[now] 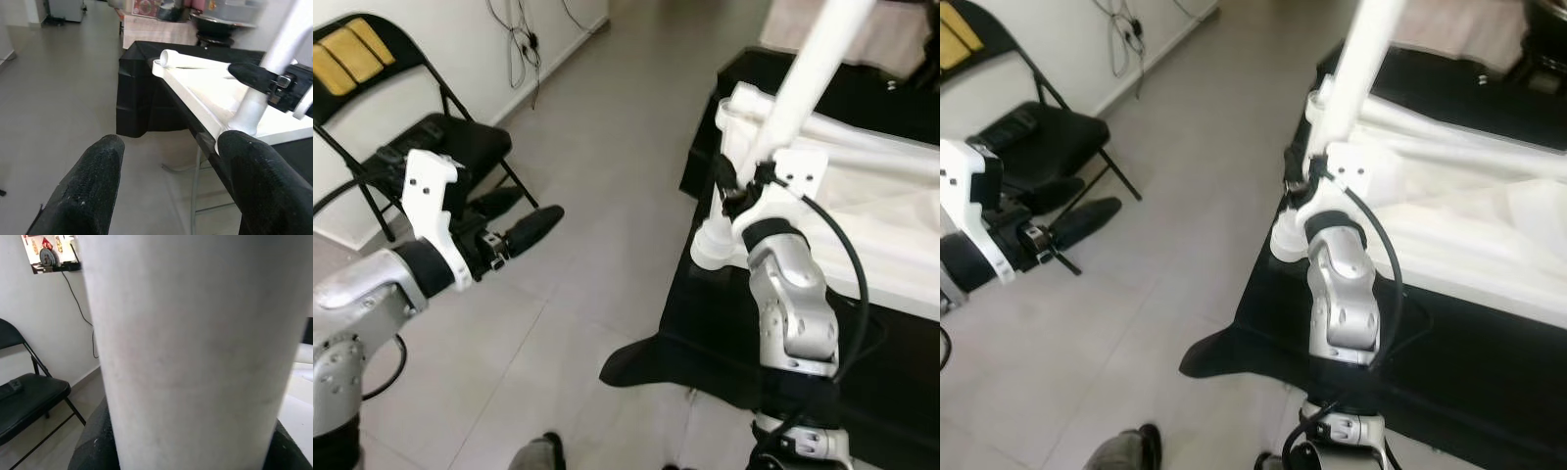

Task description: Building children table

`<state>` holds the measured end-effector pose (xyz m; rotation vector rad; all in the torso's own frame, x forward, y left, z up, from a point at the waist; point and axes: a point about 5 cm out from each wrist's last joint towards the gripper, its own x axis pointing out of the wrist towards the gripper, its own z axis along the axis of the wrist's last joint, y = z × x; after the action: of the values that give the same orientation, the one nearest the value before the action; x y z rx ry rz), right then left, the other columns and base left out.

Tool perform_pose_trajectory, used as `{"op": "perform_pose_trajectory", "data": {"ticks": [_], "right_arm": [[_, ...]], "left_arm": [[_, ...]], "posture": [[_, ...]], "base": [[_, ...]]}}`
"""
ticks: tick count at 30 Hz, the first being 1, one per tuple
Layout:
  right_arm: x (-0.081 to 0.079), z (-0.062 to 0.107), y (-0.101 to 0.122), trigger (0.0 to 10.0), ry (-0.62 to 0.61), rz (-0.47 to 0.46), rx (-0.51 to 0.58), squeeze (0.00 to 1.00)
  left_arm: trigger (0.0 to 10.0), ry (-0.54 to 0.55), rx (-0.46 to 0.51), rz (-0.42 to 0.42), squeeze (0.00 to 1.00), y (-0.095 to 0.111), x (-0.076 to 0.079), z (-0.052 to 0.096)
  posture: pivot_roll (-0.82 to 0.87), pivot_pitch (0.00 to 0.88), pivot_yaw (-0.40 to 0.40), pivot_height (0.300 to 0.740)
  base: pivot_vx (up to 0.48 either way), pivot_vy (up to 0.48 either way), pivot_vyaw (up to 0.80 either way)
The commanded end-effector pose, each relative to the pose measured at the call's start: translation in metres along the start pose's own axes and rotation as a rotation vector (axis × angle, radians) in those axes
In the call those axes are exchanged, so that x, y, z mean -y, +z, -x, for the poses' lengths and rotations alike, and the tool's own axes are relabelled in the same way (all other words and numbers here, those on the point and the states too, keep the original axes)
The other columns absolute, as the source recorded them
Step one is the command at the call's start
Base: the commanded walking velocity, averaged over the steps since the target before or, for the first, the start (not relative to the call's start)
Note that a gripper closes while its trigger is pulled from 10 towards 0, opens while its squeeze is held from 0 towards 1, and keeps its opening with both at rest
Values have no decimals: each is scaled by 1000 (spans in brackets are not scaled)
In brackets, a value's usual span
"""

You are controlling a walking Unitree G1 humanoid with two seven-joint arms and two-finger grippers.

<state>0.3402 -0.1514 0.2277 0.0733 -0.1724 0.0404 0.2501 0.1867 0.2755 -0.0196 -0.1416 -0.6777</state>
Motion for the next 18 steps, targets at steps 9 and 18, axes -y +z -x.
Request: {"op": "perform_pose_trajectory", "data": {"ticks": [9, 18], "right_arm": [[18, -17, -19, 10000, -121, 47, -121, 0], [69, -37, 46, 10000, -412, 175, 157, 1000]], "left_arm": [[10000, -24, 7, -11, 0, 2, 0, -5], [10000, -10, 12, -6, 0, -1, 0, -7]], "posture": [[16, 231, -3, 740], [2, 219, -4, 740]], "base": [[0, 0, 0], [0, 0, 0]]}}
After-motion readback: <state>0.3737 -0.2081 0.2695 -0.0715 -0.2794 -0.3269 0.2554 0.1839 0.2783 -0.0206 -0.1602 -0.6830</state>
